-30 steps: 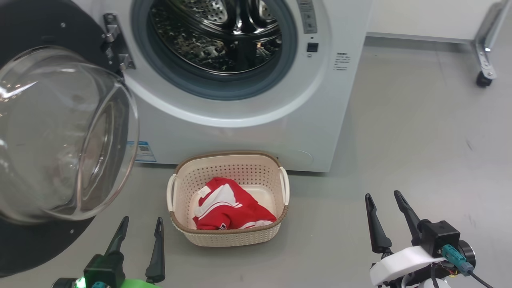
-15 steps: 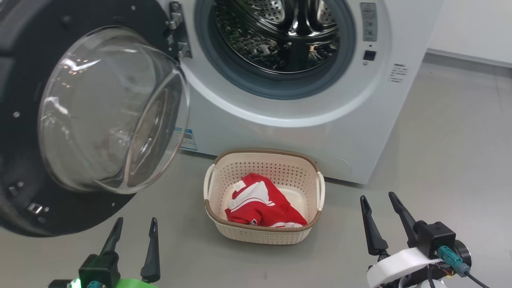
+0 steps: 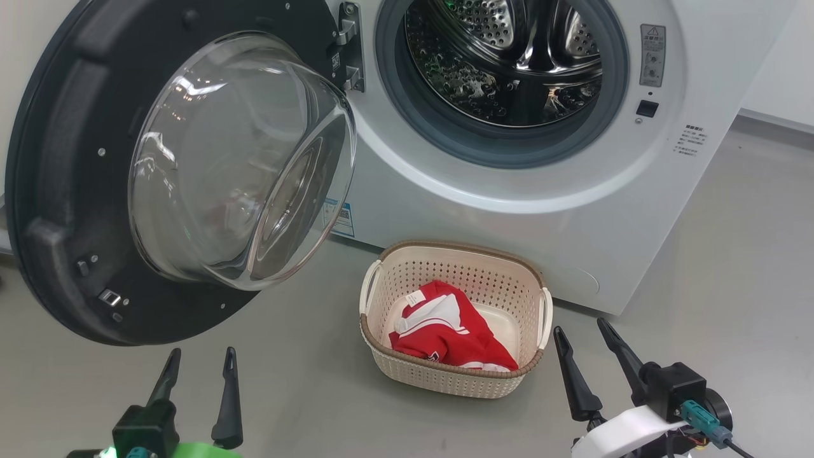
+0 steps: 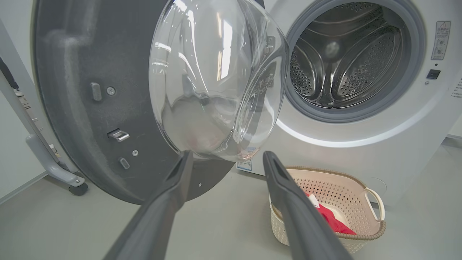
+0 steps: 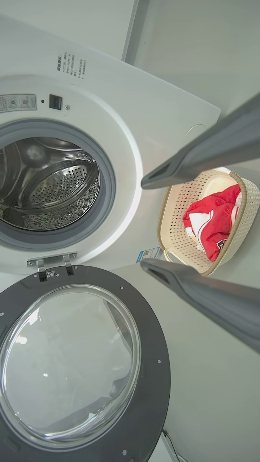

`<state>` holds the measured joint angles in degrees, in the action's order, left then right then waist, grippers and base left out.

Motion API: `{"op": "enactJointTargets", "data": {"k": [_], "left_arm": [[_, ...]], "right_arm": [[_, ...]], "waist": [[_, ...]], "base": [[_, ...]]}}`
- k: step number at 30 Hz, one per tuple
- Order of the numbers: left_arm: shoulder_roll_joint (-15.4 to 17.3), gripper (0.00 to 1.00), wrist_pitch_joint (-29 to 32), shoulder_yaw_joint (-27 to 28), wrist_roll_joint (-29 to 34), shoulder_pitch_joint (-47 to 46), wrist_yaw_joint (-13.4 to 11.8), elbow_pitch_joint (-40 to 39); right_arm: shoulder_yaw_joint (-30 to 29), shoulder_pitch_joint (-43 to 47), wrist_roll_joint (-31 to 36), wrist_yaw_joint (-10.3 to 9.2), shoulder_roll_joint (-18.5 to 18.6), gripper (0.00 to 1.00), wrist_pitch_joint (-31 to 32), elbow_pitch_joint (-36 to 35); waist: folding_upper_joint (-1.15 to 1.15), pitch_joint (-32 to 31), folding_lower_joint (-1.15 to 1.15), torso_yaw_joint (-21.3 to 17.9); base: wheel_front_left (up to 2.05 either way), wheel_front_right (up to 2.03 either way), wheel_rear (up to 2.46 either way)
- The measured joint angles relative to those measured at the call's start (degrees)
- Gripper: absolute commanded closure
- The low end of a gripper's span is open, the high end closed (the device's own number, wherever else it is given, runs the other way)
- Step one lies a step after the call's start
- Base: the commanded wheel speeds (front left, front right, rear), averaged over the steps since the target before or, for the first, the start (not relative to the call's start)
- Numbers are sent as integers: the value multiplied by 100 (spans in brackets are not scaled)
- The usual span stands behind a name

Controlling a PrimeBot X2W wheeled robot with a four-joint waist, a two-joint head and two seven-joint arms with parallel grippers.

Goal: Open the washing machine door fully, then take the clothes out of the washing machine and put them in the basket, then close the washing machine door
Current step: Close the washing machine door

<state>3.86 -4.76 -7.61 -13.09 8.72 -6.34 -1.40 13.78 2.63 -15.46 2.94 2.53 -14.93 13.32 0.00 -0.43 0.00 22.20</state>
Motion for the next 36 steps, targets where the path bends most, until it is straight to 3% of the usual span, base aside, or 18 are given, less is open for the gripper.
{"op": "enactJointTargets", "data": {"k": [11,13,15,17,18,29,36], "left_arm": [[-5,0,0,12,-2,12,0,-24],[-8,5,-1,12,-2,12,0,-31],[-10,43,-1,10,-3,12,0,-32],[-12,62,-1,5,-3,12,0,-33],[-12,100,-1,5,-3,12,0,-33],[-29,100,-64,29,-315,12,3,-163],[-107,100,-59,380,-2036,9,316,-539]], "right_arm": [[32,0,-1,1,1,0,0,29],[37,-1,-1,1,1,0,0,35],[40,-1,-1,1,1,0,0,42],[40,-1,-1,1,1,0,0,49],[40,-1,-1,1,1,0,0,49],[51,-12,-1,1,1,0,0,74],[48,-12,-2,-2,0,0,0,92]], "waist": [[0,52,0,11],[0,60,0,9],[0,67,0,9],[0,71,0,10],[0,71,0,10],[0,69,0,21],[0,84,0,42]], "base": [[0,0,0],[0,0,0],[0,0,0],[0,0,0],[0,0,0],[0,0,0],[0,0,0]]}}
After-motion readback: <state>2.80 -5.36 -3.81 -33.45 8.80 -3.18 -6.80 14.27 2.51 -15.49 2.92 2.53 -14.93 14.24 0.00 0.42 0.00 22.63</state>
